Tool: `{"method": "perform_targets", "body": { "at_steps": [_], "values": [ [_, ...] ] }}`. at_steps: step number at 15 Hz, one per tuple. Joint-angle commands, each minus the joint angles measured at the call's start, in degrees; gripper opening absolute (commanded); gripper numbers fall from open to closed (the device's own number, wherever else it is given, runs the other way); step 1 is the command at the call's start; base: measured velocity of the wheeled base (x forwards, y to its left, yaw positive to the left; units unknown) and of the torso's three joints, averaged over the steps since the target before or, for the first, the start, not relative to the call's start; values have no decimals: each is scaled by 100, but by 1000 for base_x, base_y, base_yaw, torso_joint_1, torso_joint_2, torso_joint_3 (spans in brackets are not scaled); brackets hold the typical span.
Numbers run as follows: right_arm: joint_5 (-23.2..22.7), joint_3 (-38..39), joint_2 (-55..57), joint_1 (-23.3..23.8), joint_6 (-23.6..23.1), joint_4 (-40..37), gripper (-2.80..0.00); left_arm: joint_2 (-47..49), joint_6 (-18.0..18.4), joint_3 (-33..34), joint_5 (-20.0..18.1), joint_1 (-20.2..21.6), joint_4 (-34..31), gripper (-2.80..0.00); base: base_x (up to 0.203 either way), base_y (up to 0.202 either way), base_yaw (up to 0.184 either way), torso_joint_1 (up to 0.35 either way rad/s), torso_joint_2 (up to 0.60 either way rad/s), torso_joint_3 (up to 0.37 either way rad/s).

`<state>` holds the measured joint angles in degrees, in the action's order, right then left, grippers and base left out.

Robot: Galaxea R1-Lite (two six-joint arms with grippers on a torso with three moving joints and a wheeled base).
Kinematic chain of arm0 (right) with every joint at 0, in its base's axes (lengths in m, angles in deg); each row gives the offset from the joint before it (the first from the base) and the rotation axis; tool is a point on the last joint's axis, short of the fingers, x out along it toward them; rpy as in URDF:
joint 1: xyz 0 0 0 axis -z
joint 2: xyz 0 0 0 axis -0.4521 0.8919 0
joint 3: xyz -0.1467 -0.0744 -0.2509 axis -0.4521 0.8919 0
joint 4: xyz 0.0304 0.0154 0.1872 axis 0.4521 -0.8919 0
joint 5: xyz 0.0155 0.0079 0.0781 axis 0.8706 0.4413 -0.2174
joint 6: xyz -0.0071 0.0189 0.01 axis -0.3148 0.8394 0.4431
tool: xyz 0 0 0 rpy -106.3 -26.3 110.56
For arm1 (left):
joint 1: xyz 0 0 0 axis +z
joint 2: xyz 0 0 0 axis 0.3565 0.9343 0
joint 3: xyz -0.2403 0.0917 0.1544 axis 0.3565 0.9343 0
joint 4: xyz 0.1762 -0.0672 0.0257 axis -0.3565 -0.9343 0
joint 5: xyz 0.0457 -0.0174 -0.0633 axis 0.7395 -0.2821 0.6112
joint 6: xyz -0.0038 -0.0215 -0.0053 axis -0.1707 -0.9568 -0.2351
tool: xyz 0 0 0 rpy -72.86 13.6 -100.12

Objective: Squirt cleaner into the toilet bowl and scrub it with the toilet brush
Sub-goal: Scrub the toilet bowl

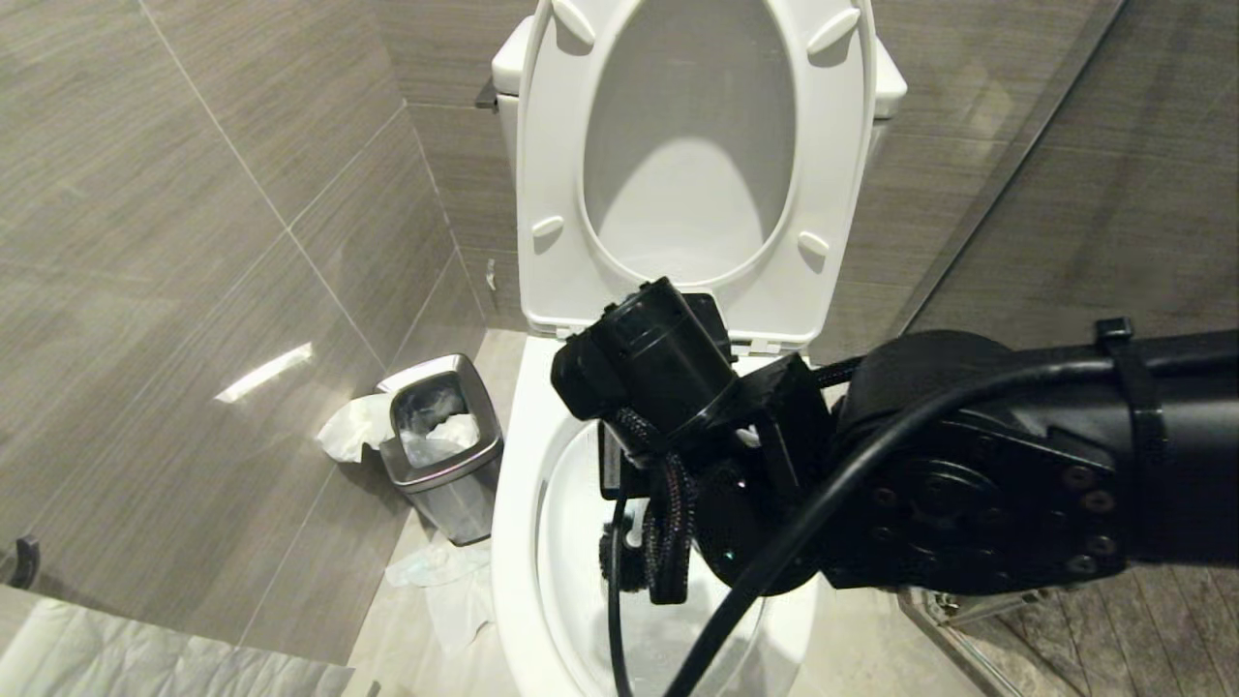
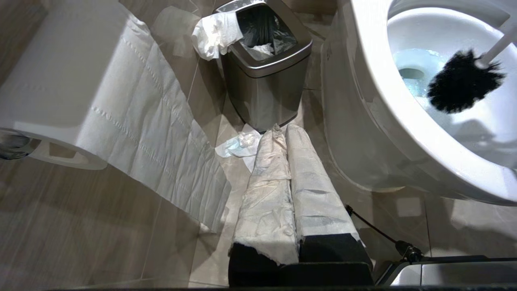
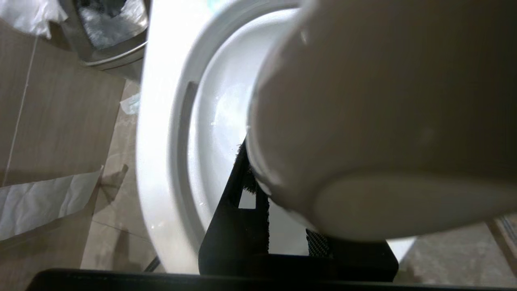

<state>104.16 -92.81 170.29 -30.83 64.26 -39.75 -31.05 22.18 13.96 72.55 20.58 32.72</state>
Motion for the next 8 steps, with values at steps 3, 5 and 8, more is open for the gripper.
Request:
{"method": "perform_targets", "body": {
  "at_steps": [3, 5, 8],
  "values": [
    [68, 163, -314, 230, -2, -18, -280, 7, 0, 2, -1, 4, -3, -280, 0, 0, 0, 0, 0, 0],
    [232, 280, -393, 397, -17, -18, -280, 7, 0, -2, -1, 4, -3, -280, 0, 0, 0, 0, 0, 0],
    [261, 271, -411, 723, -69, 5, -280, 7, 0, 2, -1, 4, -3, -280, 0, 0, 0, 0, 0, 0]
  ]
}}
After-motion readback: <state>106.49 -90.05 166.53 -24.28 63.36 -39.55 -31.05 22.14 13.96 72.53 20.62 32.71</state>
